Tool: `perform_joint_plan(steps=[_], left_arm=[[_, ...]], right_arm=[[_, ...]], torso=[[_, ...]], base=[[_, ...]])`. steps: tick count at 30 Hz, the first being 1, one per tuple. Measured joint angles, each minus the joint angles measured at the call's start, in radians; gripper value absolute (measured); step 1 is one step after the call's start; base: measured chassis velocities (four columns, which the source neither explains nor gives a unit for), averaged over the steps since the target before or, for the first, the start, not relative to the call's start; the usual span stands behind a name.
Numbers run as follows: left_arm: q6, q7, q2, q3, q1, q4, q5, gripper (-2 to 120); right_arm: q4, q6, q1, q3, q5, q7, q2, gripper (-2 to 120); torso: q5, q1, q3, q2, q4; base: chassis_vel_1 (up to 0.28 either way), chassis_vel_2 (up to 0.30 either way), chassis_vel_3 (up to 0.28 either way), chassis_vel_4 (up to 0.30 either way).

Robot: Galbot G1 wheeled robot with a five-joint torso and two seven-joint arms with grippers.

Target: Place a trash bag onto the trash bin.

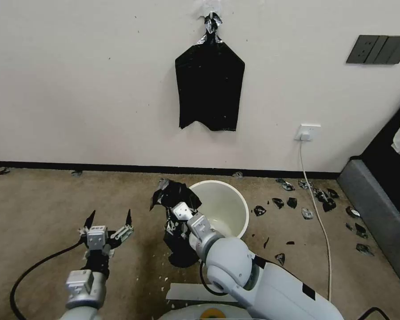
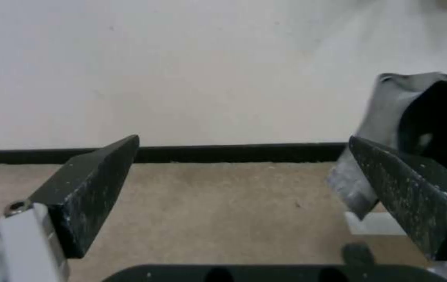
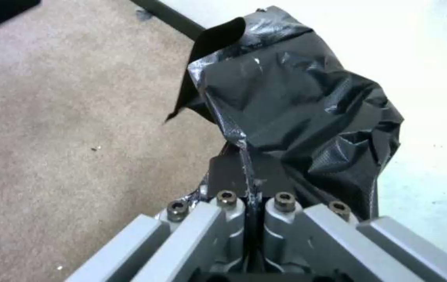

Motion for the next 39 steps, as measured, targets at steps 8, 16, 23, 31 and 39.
perform_joint_plan(steps=[8, 16, 23, 31, 39], left_arm=[[0.139, 0.095, 0.092, 0.057, -0.007, -0.030, -0.152, 100], [0.274, 0.149, 0.168, 0.076, -0.071, -0.010, -0.376, 100], [0.351, 0.156, 0.211, 0.110, -0.169, 0.024, -0.542, 100], [0.398, 0.152, 0.218, 0.157, -0.221, 0.055, -0.600, 100], [0.403, 0.154, 0.206, 0.182, -0.217, 0.060, -0.605, 99]], right_arm=[[0.022, 0.002, 0.007, 0.021, 0.060, 0.036, -0.007, 0], [0.067, -0.002, 0.008, 0.052, 0.129, 0.055, -0.019, 0], [0.105, -0.014, 0.004, 0.056, 0.165, 0.056, -0.034, 0], [0.120, -0.016, 0.016, 0.054, 0.182, 0.057, -0.034, 0], [0.090, 0.001, 0.029, 0.053, 0.157, 0.055, -0.026, 0]], torso=[[-0.0001, 0.000, 0.000, 0.000, -0.0001], [-0.0001, 0.000, 0.000, 0.000, 0.0000], [0.0000, 0.000, 0.000, 0.000, -0.0001], [-0.0001, 0.000, 0.000, 0.000, -0.0001], [0.0000, 0.000, 0.000, 0.000, 0.0000]], base=[[0.000, 0.000, 0.000, 0.000], [0.000, 0.000, 0.000, 0.000], [0.000, 0.000, 0.000, 0.000], [0.000, 0.000, 0.000, 0.000], [0.000, 0.000, 0.000, 0.000]])
